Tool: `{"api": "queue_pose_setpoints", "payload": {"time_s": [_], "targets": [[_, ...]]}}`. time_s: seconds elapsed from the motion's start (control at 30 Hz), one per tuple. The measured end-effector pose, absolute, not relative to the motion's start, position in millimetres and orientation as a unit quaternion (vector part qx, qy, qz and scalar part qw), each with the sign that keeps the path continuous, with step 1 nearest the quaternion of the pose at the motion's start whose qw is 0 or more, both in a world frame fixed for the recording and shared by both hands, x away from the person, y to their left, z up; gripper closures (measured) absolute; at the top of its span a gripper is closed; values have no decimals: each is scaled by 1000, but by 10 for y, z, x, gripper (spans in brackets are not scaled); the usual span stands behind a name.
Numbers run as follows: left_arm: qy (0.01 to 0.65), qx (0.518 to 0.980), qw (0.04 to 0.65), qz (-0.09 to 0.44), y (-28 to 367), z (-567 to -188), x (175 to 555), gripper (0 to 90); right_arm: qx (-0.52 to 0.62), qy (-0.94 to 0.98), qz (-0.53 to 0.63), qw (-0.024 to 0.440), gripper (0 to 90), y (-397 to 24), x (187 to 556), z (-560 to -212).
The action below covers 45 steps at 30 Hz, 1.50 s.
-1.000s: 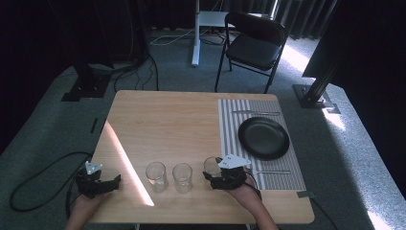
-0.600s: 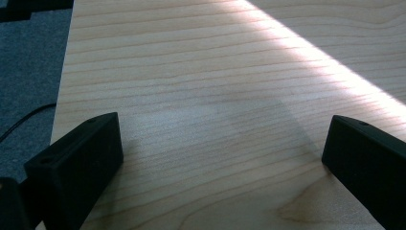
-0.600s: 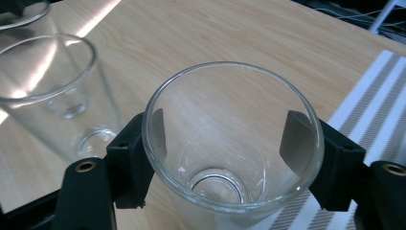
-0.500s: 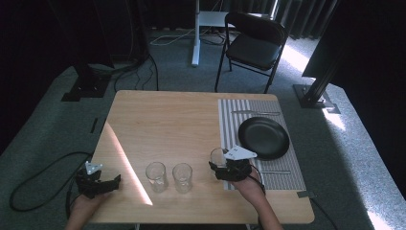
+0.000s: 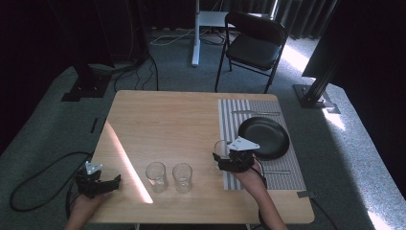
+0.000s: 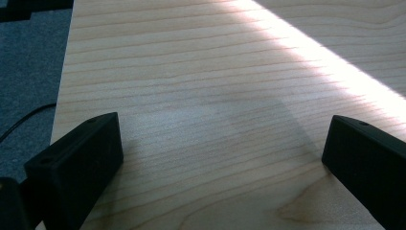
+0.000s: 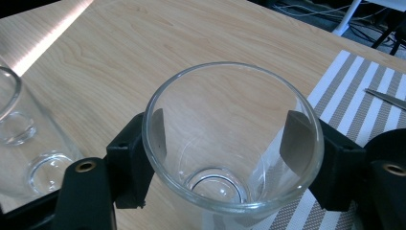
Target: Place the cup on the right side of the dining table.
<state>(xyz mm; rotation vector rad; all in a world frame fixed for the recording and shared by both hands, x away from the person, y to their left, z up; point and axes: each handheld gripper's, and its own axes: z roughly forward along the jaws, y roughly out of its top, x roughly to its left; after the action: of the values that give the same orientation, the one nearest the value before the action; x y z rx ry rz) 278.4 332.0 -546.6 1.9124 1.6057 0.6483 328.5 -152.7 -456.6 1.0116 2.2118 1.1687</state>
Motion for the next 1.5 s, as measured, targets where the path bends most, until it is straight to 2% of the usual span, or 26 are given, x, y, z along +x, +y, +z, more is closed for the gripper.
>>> {"api": "queue_pose_setpoints", "payload": {"time_s": [0.63,1.5], "targets": [[598,712,277,241,3320,-5466,2783,6,392,783,419,241,287,-1636,3526,-4458],[598,712,277,241,3320,-5466,2783,6,429,761,420,245,287,-1737,3946,-4382]]}}
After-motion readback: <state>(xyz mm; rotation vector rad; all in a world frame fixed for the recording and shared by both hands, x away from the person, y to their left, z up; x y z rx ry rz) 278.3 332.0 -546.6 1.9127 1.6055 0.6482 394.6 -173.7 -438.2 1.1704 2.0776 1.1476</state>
